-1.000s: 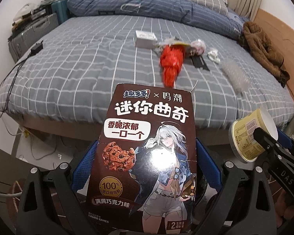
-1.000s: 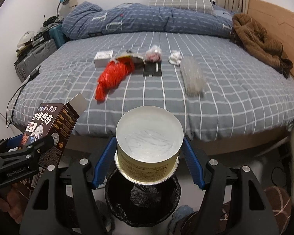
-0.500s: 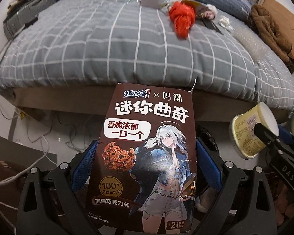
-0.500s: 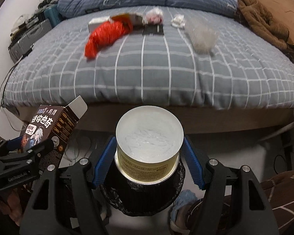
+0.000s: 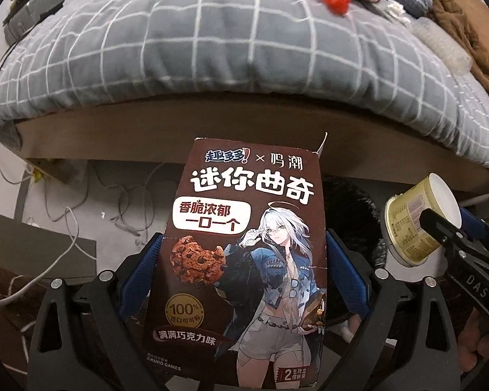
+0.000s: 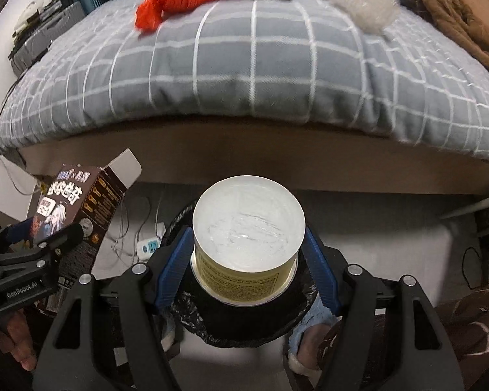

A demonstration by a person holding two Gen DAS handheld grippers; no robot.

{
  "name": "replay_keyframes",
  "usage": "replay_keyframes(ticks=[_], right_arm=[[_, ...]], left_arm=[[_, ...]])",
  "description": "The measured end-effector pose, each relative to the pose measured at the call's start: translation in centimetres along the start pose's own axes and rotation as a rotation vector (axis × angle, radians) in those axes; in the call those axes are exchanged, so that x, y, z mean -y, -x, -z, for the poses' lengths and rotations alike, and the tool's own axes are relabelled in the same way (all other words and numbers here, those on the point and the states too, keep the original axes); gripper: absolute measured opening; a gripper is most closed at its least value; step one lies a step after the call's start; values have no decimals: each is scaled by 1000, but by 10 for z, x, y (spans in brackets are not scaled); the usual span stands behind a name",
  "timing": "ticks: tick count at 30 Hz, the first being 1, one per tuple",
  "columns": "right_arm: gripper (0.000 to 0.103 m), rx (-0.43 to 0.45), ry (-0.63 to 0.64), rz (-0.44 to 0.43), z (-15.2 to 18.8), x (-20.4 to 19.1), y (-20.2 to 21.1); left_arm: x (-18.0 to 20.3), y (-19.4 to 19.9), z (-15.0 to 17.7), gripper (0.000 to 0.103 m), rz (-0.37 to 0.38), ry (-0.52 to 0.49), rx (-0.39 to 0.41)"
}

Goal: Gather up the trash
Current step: 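Carry the box with the left gripper while the right gripper carries the can toward the black bin, then open the right gripper dropping the can while the left gripper drops the box into the bin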

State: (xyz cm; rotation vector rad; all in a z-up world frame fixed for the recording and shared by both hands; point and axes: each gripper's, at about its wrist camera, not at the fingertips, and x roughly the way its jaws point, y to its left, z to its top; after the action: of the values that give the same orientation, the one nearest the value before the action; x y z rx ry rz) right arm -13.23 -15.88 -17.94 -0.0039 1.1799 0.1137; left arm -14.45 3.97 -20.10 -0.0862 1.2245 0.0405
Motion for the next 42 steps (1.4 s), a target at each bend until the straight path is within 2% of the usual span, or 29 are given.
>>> replay_keyframes(ticks=[4, 10, 11, 12, 14, 18, 21, 34, 39, 42], right_arm=[[66, -57, 13, -16, 2, -6, -18], [66, -98, 36, -4, 4, -13, -33], [68, -97, 38, 5, 1, -15, -36], [76, -94, 38, 14, -1, -15, -40], [84, -81, 31, 25, 0, -13, -41], [91, -62, 10, 55, 0, 3, -38], [91, -56, -19, 80, 6, 20, -35], [91, -23, -143, 159, 29, 94, -14], [91, -22, -166, 166, 35, 105, -11], [91, -21, -174, 165, 36, 106, -14]], left_arm=[[-8, -11, 5, 92, -20, 17, -34], [-11, -13, 3, 92, -33, 19, -59], [-10, -13, 3, 92, -35, 14, -59], [-9, -13, 3, 92, -36, 9, -58], [-6, -13, 5, 92, -35, -1, -59], [10, -17, 5, 92, -27, -30, -64], [16, -23, 8, 92, -17, -46, -72], [87, -26, 12, 92, 33, -145, -75], [97, -30, 10, 94, 46, -157, -72], [99, -35, 11, 97, 22, -170, -75]])
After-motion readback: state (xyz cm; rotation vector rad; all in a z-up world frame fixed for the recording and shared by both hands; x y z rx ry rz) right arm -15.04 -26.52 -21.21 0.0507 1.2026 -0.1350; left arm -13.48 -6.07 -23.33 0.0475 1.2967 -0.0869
